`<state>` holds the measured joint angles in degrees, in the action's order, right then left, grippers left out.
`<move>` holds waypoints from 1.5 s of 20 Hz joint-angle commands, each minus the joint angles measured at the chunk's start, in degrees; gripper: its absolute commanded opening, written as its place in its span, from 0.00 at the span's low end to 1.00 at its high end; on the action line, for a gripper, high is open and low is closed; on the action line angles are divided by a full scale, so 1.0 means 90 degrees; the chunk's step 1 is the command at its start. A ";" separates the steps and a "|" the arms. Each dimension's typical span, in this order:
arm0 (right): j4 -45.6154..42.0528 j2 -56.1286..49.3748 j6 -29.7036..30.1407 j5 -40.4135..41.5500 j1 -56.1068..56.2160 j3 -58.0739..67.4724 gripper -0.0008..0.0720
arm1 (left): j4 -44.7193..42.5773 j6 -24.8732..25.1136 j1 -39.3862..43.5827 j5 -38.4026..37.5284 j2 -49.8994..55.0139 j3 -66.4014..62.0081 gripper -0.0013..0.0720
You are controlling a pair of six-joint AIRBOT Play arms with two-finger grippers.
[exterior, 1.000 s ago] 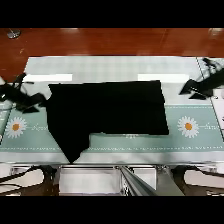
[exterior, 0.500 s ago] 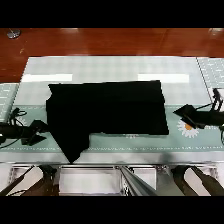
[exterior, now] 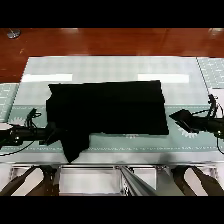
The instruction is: Fold the shirts.
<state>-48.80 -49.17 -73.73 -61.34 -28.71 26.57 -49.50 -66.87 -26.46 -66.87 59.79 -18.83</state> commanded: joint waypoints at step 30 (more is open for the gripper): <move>-0.1141 -0.2494 -0.1054 -0.0053 0.1532 0.2776 0.05 | 0.0886 0.0017 0.0401 0.0933 0.0126 -0.1991 0.05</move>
<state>-55.24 -69.12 -79.70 -62.37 -14.92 45.67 -43.86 -63.99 -23.57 -65.06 60.10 -33.98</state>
